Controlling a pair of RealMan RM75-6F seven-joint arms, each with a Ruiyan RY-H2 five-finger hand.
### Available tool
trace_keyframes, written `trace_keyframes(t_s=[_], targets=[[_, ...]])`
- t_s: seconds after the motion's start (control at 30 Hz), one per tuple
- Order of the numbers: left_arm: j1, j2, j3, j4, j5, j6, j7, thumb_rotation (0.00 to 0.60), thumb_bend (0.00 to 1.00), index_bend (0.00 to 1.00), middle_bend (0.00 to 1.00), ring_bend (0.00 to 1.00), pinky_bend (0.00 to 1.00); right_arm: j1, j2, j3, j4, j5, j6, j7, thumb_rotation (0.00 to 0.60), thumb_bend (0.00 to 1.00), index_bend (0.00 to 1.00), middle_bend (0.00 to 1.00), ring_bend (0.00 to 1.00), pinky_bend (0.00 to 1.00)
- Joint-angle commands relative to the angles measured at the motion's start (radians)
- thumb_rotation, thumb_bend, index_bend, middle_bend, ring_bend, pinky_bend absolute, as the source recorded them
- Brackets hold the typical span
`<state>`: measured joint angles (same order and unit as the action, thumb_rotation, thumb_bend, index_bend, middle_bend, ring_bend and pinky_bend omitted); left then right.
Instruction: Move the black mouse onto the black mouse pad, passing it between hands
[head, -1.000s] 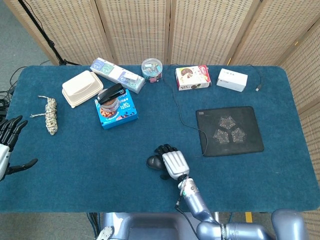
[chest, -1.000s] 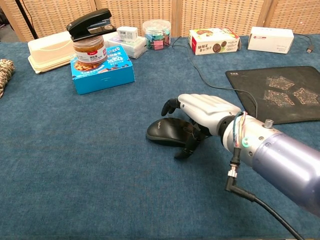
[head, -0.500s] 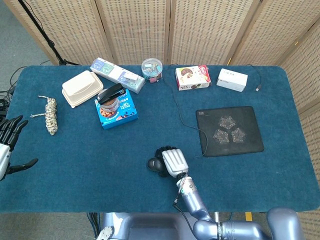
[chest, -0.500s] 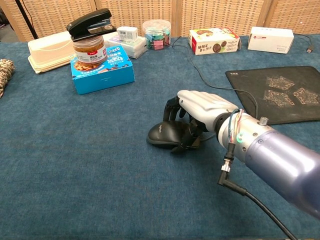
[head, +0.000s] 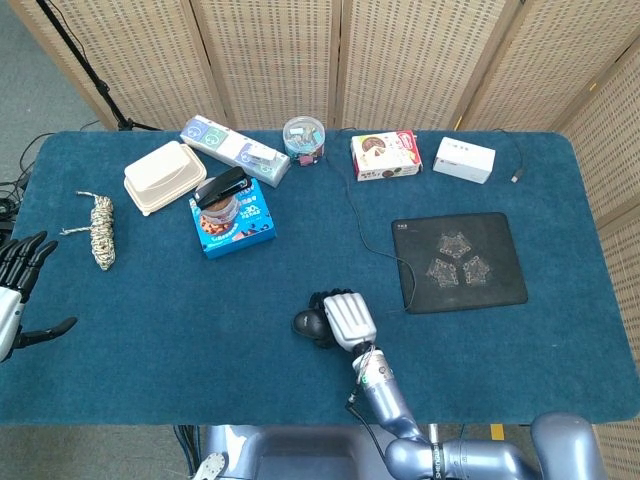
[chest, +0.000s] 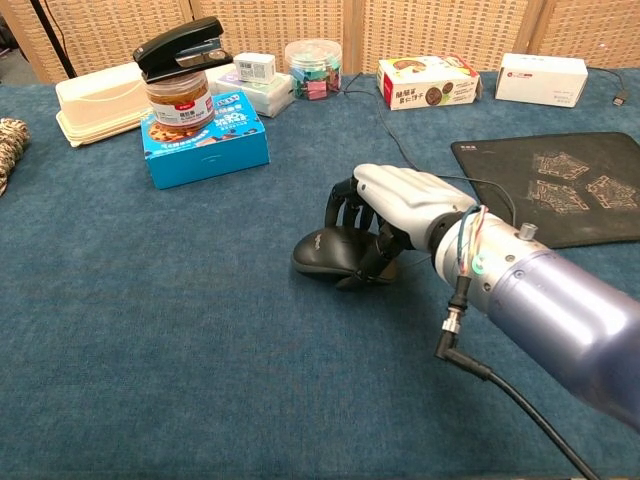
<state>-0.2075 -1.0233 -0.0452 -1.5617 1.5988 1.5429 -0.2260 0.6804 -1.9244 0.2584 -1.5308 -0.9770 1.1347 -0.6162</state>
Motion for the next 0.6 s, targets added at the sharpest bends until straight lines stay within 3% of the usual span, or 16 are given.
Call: trace_keyframes(t_s=[0.03,0.33,0.6], targets=[[0.001,0.0,0.0,0.0,0.001,0.0,0.001,0.6,0.01,0.0,0.0,0.0,0.0,0.005,0.023,0.006,-0.015,-0.009,0.004,-0.009,0.6,0.38,0.5,0.47,0.38,0.36],[0.004,0.0,-0.004,0.0,-0.004,-0.007,0.001,0.6,0.01,0.0,0.0,0.0,0.0,0.047,0.221,0.034,-0.038,-0.053,-0.03,-0.096,0.6,0.39,0.51,0.49,0.38,0.36],[0.0,-0.008,-0.003,-0.007,-0.004,-0.024,0.03,0.6,0.01,0.0,0.0,0.0,0.0,0.042,0.441,0.034,-0.018,-0.085,-0.102,-0.037,0.6,0.39,0.52,0.49,0.38,0.37]])
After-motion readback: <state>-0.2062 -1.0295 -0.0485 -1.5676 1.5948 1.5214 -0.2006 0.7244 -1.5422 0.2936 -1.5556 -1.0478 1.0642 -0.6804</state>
